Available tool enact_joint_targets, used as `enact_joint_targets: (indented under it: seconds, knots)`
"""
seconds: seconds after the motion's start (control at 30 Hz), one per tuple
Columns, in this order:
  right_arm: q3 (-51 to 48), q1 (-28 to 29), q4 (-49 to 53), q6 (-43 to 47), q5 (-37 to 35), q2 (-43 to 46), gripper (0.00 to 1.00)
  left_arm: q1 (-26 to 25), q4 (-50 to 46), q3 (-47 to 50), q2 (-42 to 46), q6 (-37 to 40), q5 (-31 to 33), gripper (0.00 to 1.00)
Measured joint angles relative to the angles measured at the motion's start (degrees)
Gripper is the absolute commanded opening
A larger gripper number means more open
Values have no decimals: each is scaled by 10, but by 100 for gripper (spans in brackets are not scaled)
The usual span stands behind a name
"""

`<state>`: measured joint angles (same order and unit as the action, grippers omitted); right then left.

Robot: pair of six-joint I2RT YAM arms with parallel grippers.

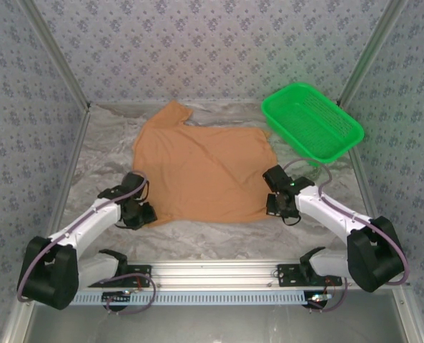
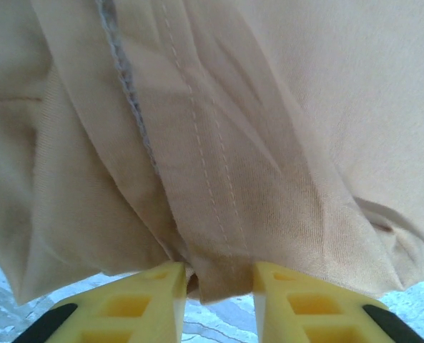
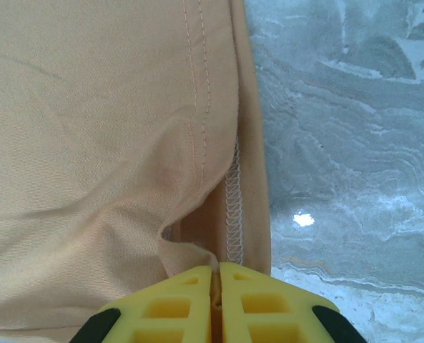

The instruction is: Fold the inside-out t-shirt

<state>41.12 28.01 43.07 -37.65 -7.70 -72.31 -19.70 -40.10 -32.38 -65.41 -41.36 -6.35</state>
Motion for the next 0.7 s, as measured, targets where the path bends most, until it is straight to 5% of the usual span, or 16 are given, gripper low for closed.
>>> enact_joint_targets:
  seconds: [0.27,0.7]
  knots:
    - [1,-2,2,11,2,-7,12,-12,-2,2,-2,-9,-2,6]
    - [21,-23,37,65,15,-10,12,-108,-114,-17,123,-91,-73,1]
